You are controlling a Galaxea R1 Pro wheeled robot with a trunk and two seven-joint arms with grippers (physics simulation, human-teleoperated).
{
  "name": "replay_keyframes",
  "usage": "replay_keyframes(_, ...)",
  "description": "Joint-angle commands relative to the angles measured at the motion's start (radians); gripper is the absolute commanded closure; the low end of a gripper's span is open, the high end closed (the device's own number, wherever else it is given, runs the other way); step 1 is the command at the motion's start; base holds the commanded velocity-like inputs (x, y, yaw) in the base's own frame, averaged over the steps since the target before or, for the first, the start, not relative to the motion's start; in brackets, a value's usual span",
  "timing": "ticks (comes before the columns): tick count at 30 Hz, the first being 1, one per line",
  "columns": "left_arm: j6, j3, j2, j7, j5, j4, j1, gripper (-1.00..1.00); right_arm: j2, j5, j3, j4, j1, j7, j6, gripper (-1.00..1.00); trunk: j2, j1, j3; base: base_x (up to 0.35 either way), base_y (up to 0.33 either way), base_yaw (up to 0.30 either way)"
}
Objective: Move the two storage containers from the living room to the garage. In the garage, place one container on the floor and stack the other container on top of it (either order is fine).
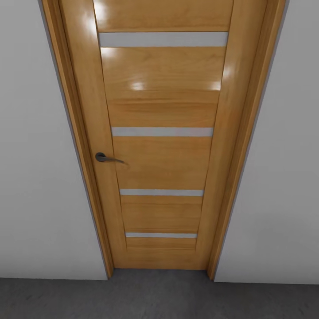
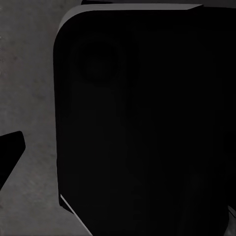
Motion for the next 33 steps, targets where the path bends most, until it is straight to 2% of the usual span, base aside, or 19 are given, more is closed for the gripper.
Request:
replay_keyframes(1,0.000,0.000,0.000,0.001,0.005,0.000,0.000,-1.00,0.002,0.005,0.002,0.000,0.000,0.000,-0.002,-1.00,0.000,0.000,-0.001,0.000,0.009,0.000)
replay_keyframes(19,0.000,0.000,0.000,0.001,0.005,0.000,0.000,-1.00,0.003,0.014,0.003,0.000,0.000,0.005,0.001,-1.00,0.000,0.000,-0.001,0.000,0.001,0.000)
replay_keyframes(23,0.000,0.001,-0.001,0.001,0.005,0.000,0.000,-1.00,0.002,0.061,0.002,0.000,0.000,0.002,-0.003,-1.00,0.000,0.000,-0.001,0.000,0.000,0.000)
replay_keyframes(24,-0.001,0.001,-0.001,0.000,0.005,0.000,0.000,-1.00,0.009,0.091,-0.001,-0.013,0.000,0.006,0.002,-1.00,0.000,0.000,-0.001,0.000,0.000,0.000)
replay_keyframes(26,-0.001,0.001,0.000,0.000,0.005,0.000,0.000,-1.00,0.011,0.092,-0.001,-0.053,0.000,0.009,0.006,-1.00,0.000,0.000,-0.001,0.000,0.000,0.000)
replay_keyframes(29,0.000,0.000,0.000,0.001,0.005,0.000,0.000,-1.00,0.013,0.092,-0.002,-0.196,0.000,0.012,0.041,-1.00,0.000,0.000,-0.001,0.000,0.000,0.000)
replay_keyframes(30,0.000,0.000,0.000,0.001,0.005,0.000,0.000,-1.00,0.014,0.091,-0.002,-0.302,0.000,0.013,0.102,-1.00,0.000,0.000,-0.001,0.000,0.000,0.000)
replay_keyframes(33,-0.001,0.000,0.000,0.001,0.005,0.000,0.000,-1.00,0.014,0.088,-0.003,-0.437,0.000,0.015,0.213,-1.00,0.000,0.000,-0.001,0.000,0.000,0.000)
